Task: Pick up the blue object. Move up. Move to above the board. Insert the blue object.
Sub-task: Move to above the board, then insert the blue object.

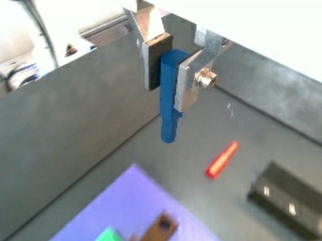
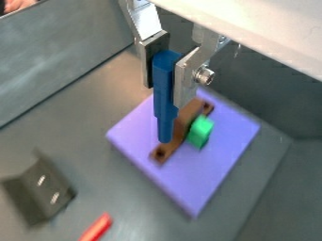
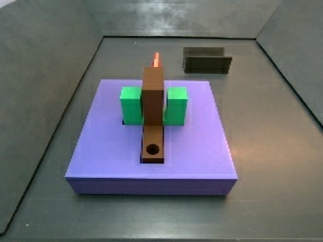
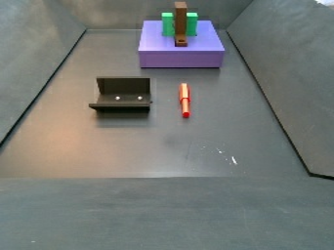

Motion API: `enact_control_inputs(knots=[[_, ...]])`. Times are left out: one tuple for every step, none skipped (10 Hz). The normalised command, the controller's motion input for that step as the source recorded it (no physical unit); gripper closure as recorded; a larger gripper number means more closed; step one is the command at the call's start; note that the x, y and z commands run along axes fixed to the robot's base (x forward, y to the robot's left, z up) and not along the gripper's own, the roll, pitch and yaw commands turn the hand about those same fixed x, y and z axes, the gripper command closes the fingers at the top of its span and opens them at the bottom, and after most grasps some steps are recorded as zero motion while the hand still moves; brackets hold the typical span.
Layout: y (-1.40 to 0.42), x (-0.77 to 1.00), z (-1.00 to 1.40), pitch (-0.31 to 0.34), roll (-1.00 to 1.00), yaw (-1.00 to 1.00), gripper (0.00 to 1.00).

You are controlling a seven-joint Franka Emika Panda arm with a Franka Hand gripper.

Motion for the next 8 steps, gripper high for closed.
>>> enact_control_inputs(knots=[[-1.4, 0.76, 0.2, 0.13, 0.02, 0.02, 1.0], [-0.67, 0.4, 0.1, 0.138, 0.05, 0.01, 1.0], [-0.21, 0.18, 0.04, 0.13, 0.06, 0.01, 1.0], [-0.03, 0.01, 0.0, 0.0, 0.0, 0.0, 1.0], [-0.51, -0.31, -0.03, -0.114, 0.0, 0.02, 1.0], [-0.83, -0.25, -0.11, -0.099, 0.0, 0.2, 1.0], [-0.91, -0.23, -0.06, -0.13, 0.14, 0.17, 1.0], [-0.94, -0.1, -0.17, -0.12, 0.18, 0.09, 1.0]])
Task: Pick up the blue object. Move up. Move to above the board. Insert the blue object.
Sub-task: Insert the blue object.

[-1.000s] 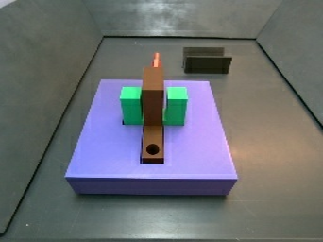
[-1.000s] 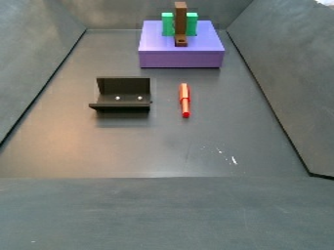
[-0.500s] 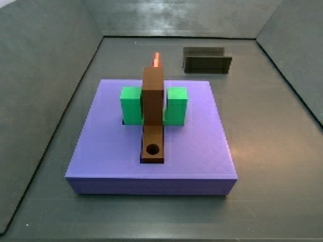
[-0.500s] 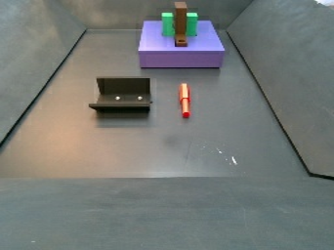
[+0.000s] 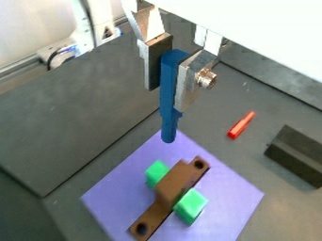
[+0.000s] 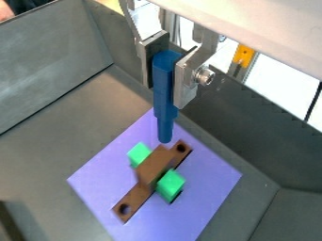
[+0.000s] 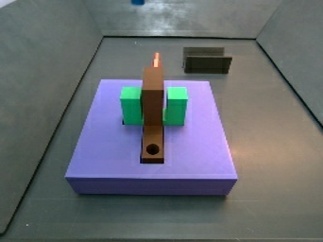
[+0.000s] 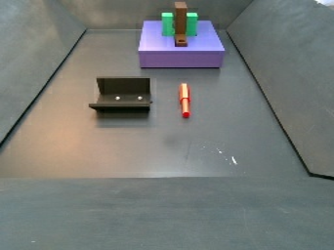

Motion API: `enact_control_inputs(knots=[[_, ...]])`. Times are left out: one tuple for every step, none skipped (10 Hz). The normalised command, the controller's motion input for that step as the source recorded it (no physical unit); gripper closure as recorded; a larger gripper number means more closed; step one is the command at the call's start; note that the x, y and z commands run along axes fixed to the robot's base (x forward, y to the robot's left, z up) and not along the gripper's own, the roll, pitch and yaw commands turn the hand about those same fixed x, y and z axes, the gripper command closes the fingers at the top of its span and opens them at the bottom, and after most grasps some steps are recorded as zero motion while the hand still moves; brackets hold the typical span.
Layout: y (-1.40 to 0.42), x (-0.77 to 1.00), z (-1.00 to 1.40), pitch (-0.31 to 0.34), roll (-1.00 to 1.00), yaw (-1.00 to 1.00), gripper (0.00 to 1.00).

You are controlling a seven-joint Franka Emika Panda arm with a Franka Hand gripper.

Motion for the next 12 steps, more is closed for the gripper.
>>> enact_control_inputs(knots=[[-0.79, 0.02, -0.38, -0.081, 0.0, 0.0, 1.0], [-0.6, 0.29, -0.5, -0.026, -0.09, -0.21, 1.0], [-0.45, 0.25, -0.43, -0.086, -0.11, -0.38, 1.0], [-0.34, 0.26, -0.42, -0.083, -0.14, -0.44, 1.0], [-0.25, 0.35, -0.53, 0.0, -0.15, -0.42, 1.0], [-0.08, 0.25, -0.59, 0.0, -0.08, -0.31, 1.0], [-0.03, 0.19, -0.59, -0.016, -0.03, -0.33, 1.0], [-0.05, 0.23, -0.57, -0.004, 0.0, -0.29, 1.0], [-0.07, 0.22, -0.47, 0.0, 0.06, -0.18, 1.0], [-0.14, 0.23, -0.39, 0.0, 0.21, -0.07, 1.0], [-0.18, 0.19, -0.35, 0.0, 0.35, -0.03, 1.0], [-0.17, 0.11, -0.32, 0.0, 0.44, 0.0, 1.0]])
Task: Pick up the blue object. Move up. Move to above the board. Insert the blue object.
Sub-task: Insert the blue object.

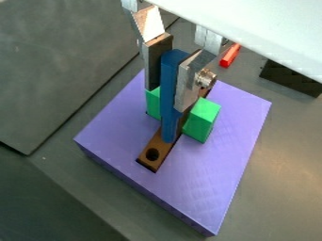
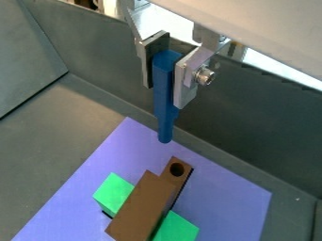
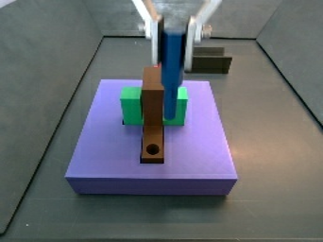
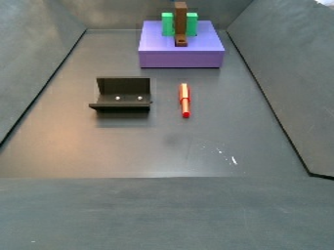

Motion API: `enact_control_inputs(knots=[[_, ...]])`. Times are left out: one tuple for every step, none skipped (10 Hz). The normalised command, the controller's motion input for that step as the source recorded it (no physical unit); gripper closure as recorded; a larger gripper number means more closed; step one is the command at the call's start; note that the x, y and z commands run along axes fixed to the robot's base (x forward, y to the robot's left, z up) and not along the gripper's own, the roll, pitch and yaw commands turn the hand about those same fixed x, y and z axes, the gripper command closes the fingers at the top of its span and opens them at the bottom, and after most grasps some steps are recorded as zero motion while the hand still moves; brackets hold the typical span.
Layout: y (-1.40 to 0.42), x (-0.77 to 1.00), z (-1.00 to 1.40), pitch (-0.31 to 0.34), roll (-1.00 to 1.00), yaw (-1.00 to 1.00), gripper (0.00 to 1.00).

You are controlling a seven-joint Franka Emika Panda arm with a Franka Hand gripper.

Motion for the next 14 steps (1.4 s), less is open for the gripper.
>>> enact_control_inputs(knots=[[-0.15, 0.06, -0.32, 0.027, 0.47, 0.0, 1.0], [-0.14, 0.04, -0.37, 0.066, 0.42, -0.04, 1.0], [0.0, 0.01, -0.37, 0.05, 0.16, -0.11, 1.0], [0.0, 0.0, -0.28, 0.0, 0.02, -0.05, 1.0], [0.0, -0.01, -0.29, 0.0, 0.0, -0.02, 1.0], [0.0, -0.03, -0.26, 0.0, -0.02, 0.0, 1.0], [0.0, -0.06, -0.19, 0.0, 0.0, 0.0, 1.0], [0.0, -0.06, -0.19, 0.0, 0.0, 0.0, 1.0], [0.0, -0.06, -0.15, 0.0, 0.0, 0.0, 1.0], [0.0, -0.12, -0.11, 0.0, 0.0, 0.0, 1.0], [-0.07, -0.05, -0.09, 0.0, 0.0, 0.0, 1.0], [-0.09, -0.02, -0.15, 0.0, -0.03, 0.0, 1.0], [-0.1, 0.0, -0.13, 0.0, -0.04, 0.0, 1.0], [-0.05, 0.0, -0.14, 0.0, -0.03, 0.0, 1.0]])
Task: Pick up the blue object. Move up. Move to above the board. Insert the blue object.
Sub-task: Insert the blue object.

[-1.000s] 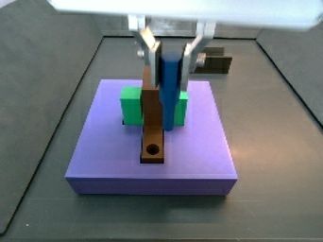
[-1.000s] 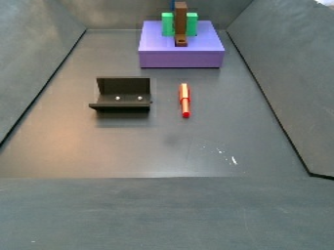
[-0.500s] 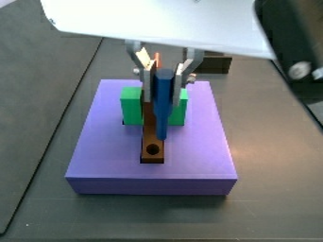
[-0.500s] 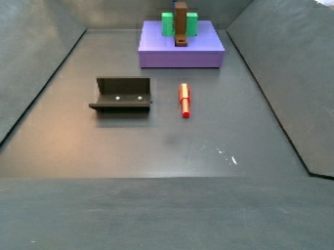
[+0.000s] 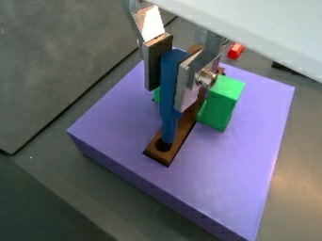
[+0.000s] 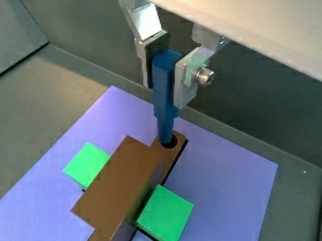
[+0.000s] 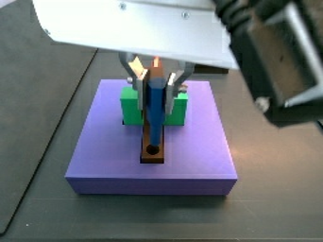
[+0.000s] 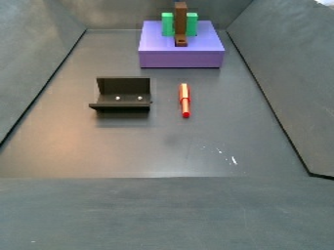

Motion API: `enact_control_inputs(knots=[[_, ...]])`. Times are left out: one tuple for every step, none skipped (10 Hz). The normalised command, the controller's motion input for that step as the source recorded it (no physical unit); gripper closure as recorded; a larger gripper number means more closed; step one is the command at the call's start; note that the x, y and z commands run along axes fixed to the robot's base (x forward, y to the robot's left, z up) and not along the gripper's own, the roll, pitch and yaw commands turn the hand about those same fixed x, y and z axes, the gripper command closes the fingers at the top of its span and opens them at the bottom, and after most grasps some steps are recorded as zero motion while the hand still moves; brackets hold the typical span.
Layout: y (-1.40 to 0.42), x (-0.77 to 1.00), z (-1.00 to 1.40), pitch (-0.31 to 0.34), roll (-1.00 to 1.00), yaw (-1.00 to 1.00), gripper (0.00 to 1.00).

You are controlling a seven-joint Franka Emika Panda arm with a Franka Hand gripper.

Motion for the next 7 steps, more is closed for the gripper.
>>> enact_control_inputs(knots=[[-0.05, 0.0, -0.17, 0.0, -0.05, 0.0, 1.0], [-0.02, -0.06, -0.18, 0.0, -0.07, 0.0, 1.0], [0.0, -0.12, -0.18, 0.0, -0.04, 0.0, 1.0], [0.0, -0.16, -0.16, 0.0, -0.06, 0.0, 1.0], [-0.07, -0.09, -0.09, 0.0, -0.07, 0.0, 1.0], [-0.15, 0.0, -0.07, 0.0, -0.08, 0.0, 1.0], [-0.1, 0.0, -0.13, 0.0, -0.05, 0.0, 1.0]])
